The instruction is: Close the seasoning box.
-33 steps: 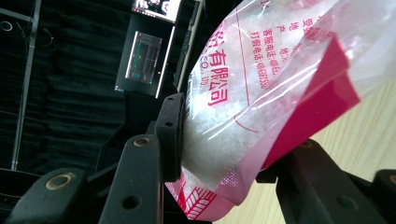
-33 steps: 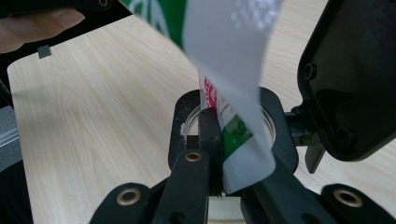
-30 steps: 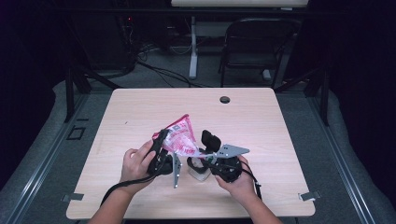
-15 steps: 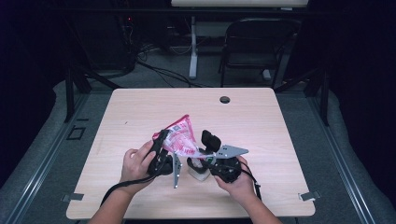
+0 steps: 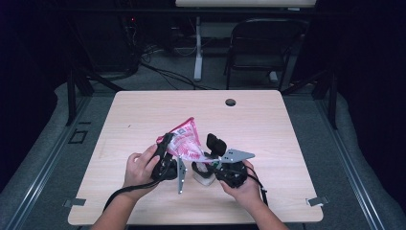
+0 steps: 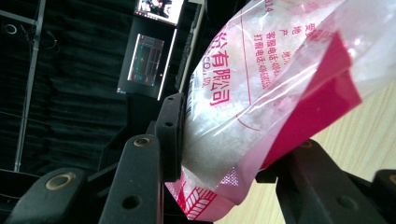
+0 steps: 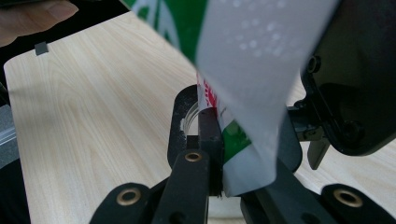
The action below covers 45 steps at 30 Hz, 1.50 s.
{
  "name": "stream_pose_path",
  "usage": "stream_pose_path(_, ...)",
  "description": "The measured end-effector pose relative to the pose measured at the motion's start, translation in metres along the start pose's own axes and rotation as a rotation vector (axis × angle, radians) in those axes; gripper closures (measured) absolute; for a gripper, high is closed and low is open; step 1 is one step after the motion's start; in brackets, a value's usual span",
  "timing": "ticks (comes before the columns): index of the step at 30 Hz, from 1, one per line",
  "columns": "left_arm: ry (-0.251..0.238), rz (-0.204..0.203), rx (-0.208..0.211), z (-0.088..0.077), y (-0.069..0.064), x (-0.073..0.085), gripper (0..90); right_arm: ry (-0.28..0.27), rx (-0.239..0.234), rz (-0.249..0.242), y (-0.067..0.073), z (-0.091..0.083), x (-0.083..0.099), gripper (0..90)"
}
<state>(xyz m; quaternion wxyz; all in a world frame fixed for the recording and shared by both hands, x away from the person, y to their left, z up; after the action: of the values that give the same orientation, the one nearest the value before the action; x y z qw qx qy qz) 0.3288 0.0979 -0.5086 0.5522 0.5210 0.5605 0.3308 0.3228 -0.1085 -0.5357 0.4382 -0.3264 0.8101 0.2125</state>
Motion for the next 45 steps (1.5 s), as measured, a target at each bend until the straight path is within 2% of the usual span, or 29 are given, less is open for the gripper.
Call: stream_pose_path(45, -0.017, -0.001, -0.019, -0.0039, 0.0046, -0.0054, 63.6, -0.011, 0.015, -0.001, 0.0017, -0.0021, -0.0001, 89.8)
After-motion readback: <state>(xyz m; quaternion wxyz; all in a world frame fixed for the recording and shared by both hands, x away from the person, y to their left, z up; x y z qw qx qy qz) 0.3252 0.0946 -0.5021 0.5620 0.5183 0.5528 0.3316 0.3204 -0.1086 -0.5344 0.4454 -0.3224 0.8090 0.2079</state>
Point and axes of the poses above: each handheld gripper's, and its own axes: z roughly forward along the jaws, x roughly out of its underside, y roughly to its left, the point moved 3 cm from there along z, roughly forward along the jaws, and after that the axes turned 5 degrees about x, right-handed, at the moved point
